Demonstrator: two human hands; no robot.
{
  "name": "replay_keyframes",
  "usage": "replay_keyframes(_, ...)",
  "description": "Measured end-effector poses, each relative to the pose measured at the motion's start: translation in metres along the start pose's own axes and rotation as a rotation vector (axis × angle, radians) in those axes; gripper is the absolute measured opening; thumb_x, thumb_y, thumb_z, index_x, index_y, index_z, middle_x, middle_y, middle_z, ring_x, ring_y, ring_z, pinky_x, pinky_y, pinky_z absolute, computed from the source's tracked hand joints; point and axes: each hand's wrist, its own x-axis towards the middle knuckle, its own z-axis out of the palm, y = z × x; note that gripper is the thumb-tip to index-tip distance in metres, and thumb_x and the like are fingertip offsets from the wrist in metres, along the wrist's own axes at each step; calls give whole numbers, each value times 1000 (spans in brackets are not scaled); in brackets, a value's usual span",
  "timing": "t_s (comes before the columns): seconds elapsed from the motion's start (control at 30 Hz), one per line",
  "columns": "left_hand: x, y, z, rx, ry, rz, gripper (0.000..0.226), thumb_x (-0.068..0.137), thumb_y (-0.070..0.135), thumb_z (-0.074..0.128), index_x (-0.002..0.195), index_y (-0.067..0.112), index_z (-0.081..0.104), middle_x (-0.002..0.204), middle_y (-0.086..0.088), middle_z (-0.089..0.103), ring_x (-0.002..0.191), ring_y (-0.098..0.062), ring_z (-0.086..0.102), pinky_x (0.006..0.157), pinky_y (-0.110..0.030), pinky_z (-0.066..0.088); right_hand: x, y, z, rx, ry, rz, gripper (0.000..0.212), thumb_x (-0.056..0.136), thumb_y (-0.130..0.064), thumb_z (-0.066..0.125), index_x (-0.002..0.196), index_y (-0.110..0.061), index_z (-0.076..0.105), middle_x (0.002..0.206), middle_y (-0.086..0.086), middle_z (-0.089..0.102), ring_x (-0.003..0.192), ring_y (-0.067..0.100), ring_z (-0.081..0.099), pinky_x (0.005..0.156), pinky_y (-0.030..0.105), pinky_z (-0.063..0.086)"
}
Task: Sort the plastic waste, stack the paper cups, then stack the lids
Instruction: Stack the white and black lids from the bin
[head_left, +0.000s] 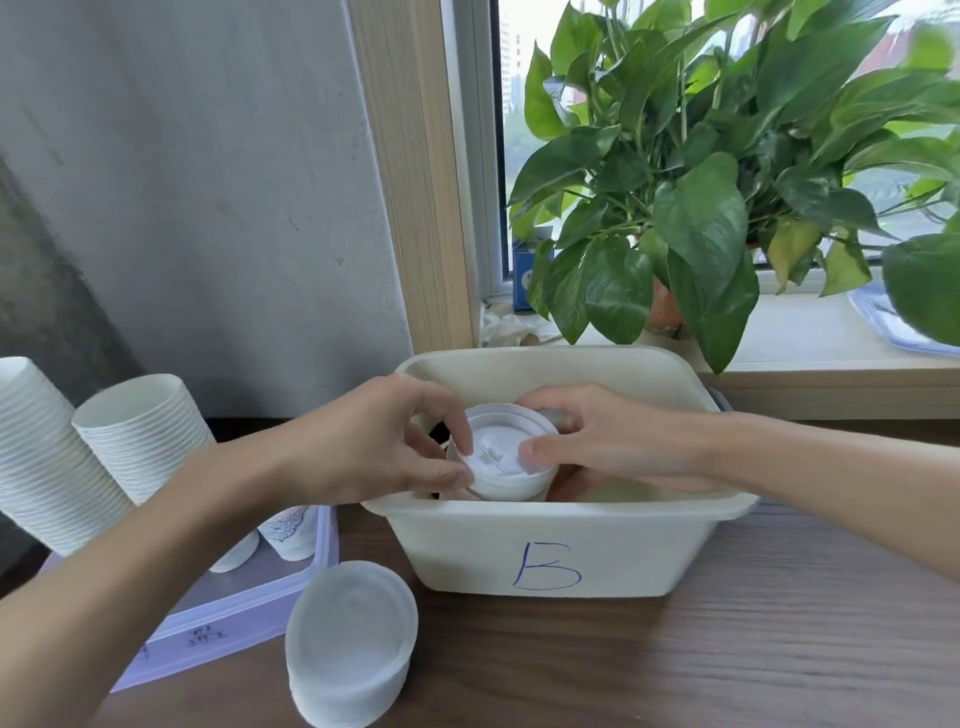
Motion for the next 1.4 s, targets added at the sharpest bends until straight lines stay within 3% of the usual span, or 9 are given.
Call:
replay_keyframes(0.23, 10, 0, 9, -103, 23, 39, 12, 82, 23, 82, 85, 27, 72, 116, 1, 71, 87, -15, 76, 93, -53, 55, -5, -11, -13, -96, 76, 106, 38, 85, -14, 68, 122, -20, 59, 115, 19, 60, 77, 32, 66, 75, 46, 61)
replay_keyframes(0.37, 14, -4, 12, -67, -19, 32, 15, 79, 26, 85, 84, 31, 72, 115, -2, 72, 88, -11, 75, 92, -49, 57, -9, -6, -10, -127, 132, 106, 25, 90, -18, 65, 114, -21, 59, 109, 19, 62, 70, 30, 66, 77, 47, 60)
replay_keyframes(0.53, 19, -8, 13, 130, -75, 19, 14, 80, 31, 83, 82, 31, 70, 108, 4, 71, 88, -6, 73, 87, -37, 59, -11, 1, -2, -121, 153, 110, 23, 92, -18, 63, 115, -18, 59, 103, 12, 59, 71, 24, 65, 72, 34, 60)
replay_keyframes(0.7, 26, -13, 11, 337, -101, 34, 14, 83, 32, 80, 81, 36, 66, 96, 12, 70, 84, 1, 68, 83, -29, 58, -7, 2, -4, -131, 159, 90, 30, 89, -13, 66, 118, -18, 57, 109, 14, 61, 73, 30, 72, 78, 41, 60)
replay_keyframes(0.8, 28, -17, 9, 355, -95, 31, 13, 81, 33, 81, 87, 35, 71, 108, 13, 71, 89, 2, 68, 87, -29, 57, -6, 2, -10, -152, 133, 61, 36, 87, -10, 69, 121, -13, 58, 110, 10, 61, 65, 18, 70, 73, 34, 61)
replay_keyframes(1.0, 29, -15, 10, 435, -84, 75, 57, 81, 42, 80, 132, 34, 58, 125, 19, 63, 112, 0, 58, 100, -29, 50, -3, 6, -13, -344, 155, -16, 44, 80, -19, 78, 121, -21, 62, 115, -4, 59, 70, 10, 67, 63, 13, 50)
replay_keyframes(1.17, 37, -19, 10, 599, 39, 157, 61, 77, 55, 77, 133, 39, 58, 133, 20, 59, 125, -5, 49, 108, -29, 33, 5, 13, -15, -597, 222, -64, 55, 75, -40, 80, 124, -30, 59, 116, -12, 53, 88, -2, 51, 71, 11, 37)
replay_keyframes(1.27, 43, -25, 10, 628, 82, 169, 62, 77, 64, 71, 132, 42, 57, 143, 14, 49, 137, -10, 37, 113, -42, 26, 9, 15, -14, -658, 230, -78, 59, 75, -41, 79, 127, -28, 57, 120, -10, 51, 96, 4, 48, 80, 17, 38)
replay_keyframes(1.4, 45, -33, 9, 645, 115, 179, 60, 79, 65, 70, 133, 40, 58, 145, 10, 48, 139, -11, 35, 112, -42, 25, 11, 20, -12, -671, 198, -52, 64, 77, -41, 78, 133, -25, 52, 128, -9, 49, 104, 6, 45, 87, 17, 34)
